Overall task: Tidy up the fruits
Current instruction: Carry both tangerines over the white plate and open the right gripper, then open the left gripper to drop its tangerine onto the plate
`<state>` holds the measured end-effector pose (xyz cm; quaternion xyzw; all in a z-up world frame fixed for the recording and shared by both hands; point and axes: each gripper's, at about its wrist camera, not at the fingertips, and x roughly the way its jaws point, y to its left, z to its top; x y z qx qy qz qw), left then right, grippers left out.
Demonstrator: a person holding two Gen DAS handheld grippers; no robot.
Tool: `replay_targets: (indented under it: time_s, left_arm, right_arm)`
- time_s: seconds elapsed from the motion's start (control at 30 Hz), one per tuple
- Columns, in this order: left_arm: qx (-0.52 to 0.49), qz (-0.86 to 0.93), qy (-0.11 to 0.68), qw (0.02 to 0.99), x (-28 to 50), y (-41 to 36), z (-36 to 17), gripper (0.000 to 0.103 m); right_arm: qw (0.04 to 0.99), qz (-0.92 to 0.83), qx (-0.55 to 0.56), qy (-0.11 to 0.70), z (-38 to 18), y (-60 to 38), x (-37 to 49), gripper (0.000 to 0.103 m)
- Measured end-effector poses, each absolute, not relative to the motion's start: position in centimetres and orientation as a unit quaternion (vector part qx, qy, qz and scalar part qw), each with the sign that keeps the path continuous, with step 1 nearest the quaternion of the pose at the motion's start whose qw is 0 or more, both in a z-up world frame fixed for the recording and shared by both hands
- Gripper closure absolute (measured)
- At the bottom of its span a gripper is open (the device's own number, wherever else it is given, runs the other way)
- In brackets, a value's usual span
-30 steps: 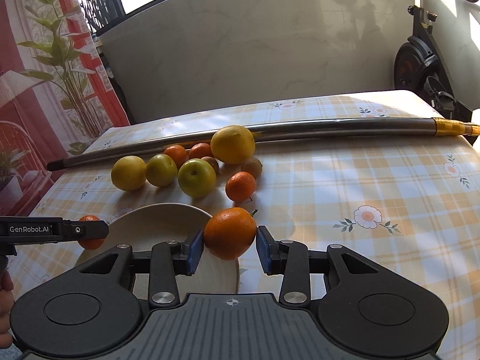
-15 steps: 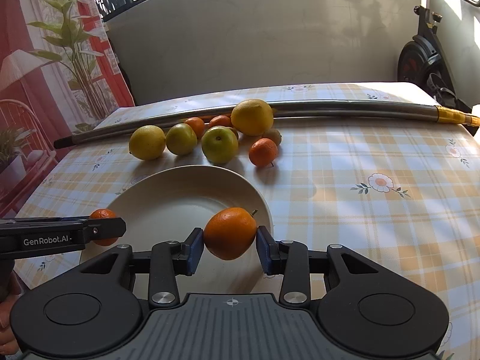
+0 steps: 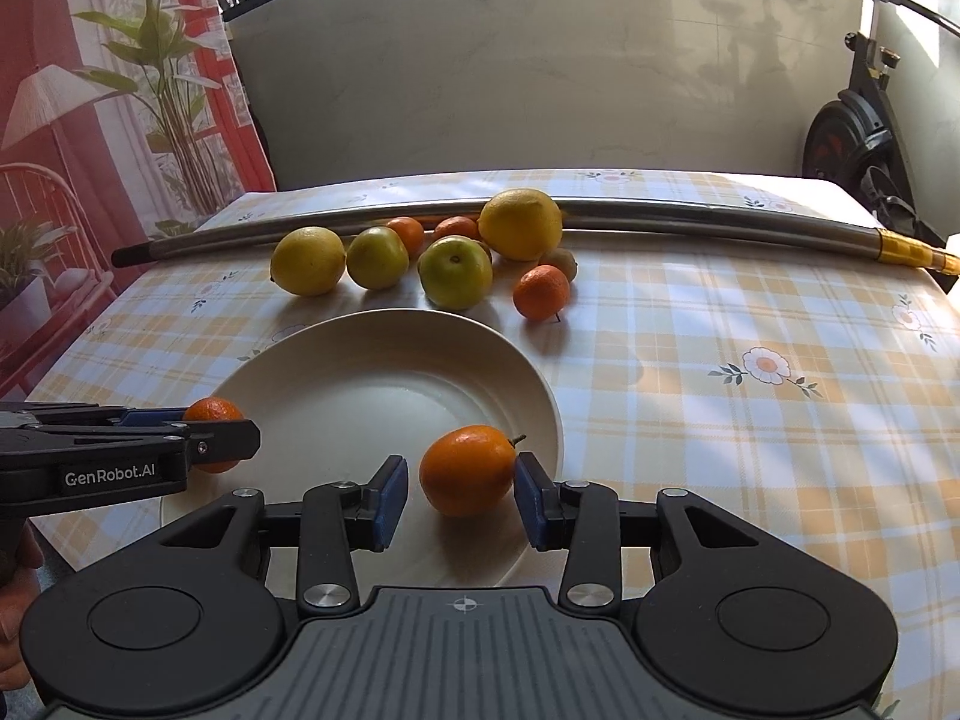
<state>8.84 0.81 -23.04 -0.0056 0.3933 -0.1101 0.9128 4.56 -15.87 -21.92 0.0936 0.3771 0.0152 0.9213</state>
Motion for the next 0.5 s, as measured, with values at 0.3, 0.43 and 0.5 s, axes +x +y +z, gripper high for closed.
replay_targets:
  time_s: [0.3, 0.43, 0.5]
  left_arm:
    - [-0.002, -0.108, 0.393, 0.913, 8.94, 0.61, -23.25, 0.064]
    - [-0.003, -0.108, 0.392, 0.914, 8.85, 0.69, -23.28, 0.064]
    - [-0.003, -0.108, 0.392, 0.914, 8.86, 0.69, -23.27, 0.064]
  right_arm:
    - [0.923, 0.008, 0.097, 0.373, -21.85, -16.24, 4.49, 0.066]
    - [0.925, 0.005, 0.099, 0.368, -21.8, -16.32, 4.38, 0.067]
    - [0.925, 0.004, 0.099, 0.367, -21.8, -16.37, 4.36, 0.067]
